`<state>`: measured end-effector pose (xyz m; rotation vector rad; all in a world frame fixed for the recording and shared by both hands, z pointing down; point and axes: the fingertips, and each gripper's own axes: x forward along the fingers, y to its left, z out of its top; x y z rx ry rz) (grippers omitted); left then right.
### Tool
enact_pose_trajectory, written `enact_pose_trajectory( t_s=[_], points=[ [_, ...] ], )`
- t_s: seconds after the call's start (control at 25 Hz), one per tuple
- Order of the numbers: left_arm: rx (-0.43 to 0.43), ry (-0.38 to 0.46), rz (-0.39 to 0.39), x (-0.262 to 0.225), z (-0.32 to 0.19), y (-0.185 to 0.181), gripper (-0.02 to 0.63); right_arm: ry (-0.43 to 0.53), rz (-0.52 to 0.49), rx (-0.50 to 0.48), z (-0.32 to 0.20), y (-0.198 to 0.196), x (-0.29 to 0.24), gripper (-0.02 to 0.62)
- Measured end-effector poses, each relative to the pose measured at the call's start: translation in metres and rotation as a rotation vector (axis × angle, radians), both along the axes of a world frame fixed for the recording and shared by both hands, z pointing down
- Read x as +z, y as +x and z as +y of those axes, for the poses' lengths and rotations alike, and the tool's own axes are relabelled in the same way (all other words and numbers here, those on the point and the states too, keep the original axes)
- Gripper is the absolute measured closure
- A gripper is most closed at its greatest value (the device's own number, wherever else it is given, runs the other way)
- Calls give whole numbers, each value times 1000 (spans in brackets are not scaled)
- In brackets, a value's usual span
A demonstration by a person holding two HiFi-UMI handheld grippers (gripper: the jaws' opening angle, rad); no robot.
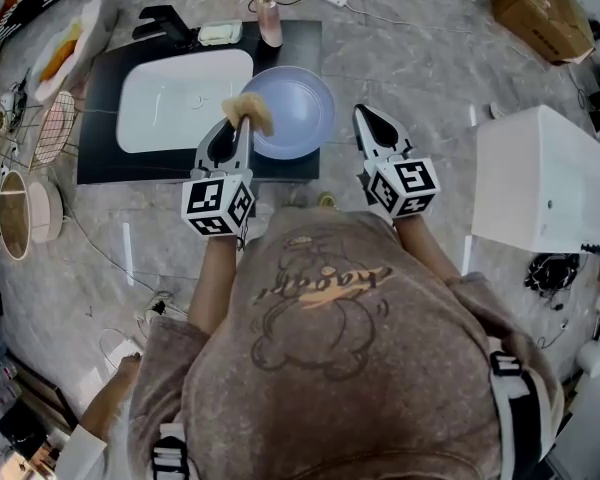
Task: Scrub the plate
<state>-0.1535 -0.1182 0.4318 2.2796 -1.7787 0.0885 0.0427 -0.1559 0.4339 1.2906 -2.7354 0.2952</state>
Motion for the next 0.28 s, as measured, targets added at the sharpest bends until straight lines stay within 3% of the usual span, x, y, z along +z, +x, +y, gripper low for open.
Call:
enact_pose_trajectory(
  t_s=[0.28],
  points=[
    [-7, -11, 24, 5, 2, 2, 541, -2, -11, -8, 2, 2, 0, 595]
  ],
)
